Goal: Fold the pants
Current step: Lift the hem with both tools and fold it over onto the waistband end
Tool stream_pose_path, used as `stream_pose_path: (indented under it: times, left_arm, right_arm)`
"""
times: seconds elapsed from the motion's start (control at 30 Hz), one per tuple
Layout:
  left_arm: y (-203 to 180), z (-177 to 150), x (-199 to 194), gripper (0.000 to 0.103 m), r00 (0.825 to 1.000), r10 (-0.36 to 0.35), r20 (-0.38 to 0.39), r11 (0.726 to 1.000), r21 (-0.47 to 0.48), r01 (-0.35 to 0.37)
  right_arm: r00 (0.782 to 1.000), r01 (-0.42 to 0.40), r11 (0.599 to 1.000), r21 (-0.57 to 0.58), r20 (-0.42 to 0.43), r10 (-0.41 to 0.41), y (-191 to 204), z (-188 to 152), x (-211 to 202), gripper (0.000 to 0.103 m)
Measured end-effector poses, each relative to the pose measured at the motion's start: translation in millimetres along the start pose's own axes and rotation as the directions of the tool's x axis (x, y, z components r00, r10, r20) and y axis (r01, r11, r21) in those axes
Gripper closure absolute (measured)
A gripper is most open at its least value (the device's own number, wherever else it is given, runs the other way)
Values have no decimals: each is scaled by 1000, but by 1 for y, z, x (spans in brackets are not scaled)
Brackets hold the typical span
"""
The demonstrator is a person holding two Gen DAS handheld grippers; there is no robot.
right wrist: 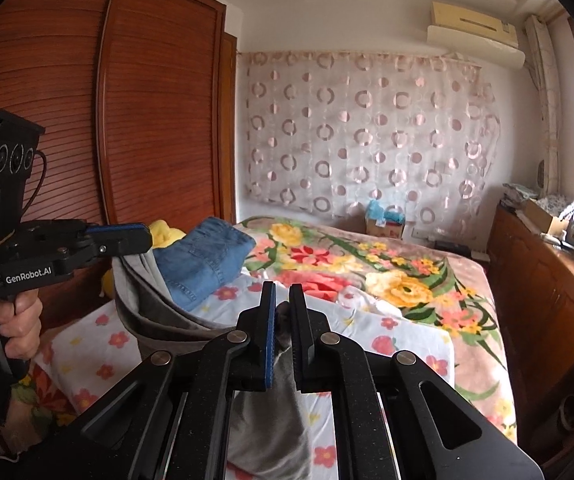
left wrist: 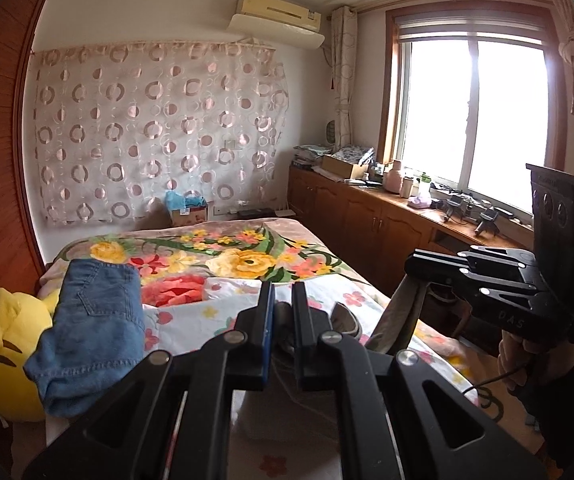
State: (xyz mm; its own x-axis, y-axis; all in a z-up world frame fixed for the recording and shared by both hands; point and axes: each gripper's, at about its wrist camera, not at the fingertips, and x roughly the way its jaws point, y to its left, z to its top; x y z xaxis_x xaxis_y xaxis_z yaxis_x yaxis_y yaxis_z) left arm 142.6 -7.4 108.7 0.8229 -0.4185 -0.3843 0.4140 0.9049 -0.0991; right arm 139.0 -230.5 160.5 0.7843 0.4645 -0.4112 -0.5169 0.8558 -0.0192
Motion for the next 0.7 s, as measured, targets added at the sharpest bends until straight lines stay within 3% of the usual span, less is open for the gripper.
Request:
stream_pose_path:
  times: [0.23,0.5,0.6,0.7]
  left_arm:
    - [18,48,47,99,1000,31,-3,999,37,-30]
    - [38,119,93,99,996,64,70,993,91,-70]
    - [43,114,100,99,996,74,58,991,109,-80]
    - [48,82,110,99,997,81,-10,992,100,-79]
  right_arm:
    - [999,39,999,-15,-2,-39,-22,34,39,99]
    - [993,112,994,15,37,-113,-74,86,82,99]
    - [995,94,995,27,18,-95,-81,86,90,99]
    - [996,66,997,27,-63,-64,-74,56,102,99]
